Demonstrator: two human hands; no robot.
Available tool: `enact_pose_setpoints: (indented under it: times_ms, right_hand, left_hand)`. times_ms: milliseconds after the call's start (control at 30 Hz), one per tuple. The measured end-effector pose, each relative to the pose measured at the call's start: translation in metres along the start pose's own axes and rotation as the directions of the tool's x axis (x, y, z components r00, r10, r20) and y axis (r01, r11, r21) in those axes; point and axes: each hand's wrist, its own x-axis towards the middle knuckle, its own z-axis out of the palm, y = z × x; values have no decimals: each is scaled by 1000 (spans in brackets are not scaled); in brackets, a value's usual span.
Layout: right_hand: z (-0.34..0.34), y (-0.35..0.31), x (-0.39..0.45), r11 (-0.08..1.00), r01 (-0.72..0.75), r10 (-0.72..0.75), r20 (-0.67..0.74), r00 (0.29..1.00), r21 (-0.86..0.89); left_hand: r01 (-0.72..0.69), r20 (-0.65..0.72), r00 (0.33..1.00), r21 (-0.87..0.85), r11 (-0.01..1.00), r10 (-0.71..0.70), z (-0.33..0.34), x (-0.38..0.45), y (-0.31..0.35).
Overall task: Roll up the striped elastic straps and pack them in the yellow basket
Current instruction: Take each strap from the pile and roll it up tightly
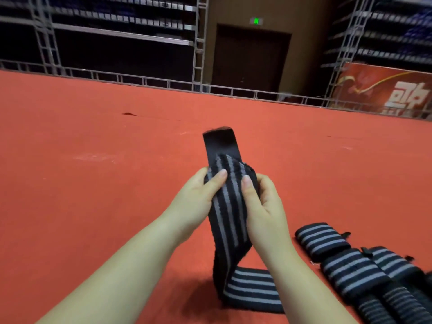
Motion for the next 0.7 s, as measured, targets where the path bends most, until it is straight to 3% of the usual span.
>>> enact_pose_setpoints:
  times_ms: [167, 333, 500, 700]
  right_hand:
    - [-9, -17, 10, 999, 21, -19, -55, 998, 32]
    - [-25, -22, 10, 993, 119, -116, -87, 989, 22]
    - [-31, -25, 15, 997, 52, -50, 41, 998, -54]
    - [-33, -24, 14, 914, -344, 335, 77, 939, 216]
  left_hand:
    - [-219, 96, 973, 137, 966, 208, 27, -8, 14]
    - [-449, 148, 894, 292, 844, 424, 24, -3, 23]
    - [-393, 82, 919, 112, 913, 385, 20, 3, 26]
    - [-256, -24, 966, -12, 967, 256, 21, 4, 18]
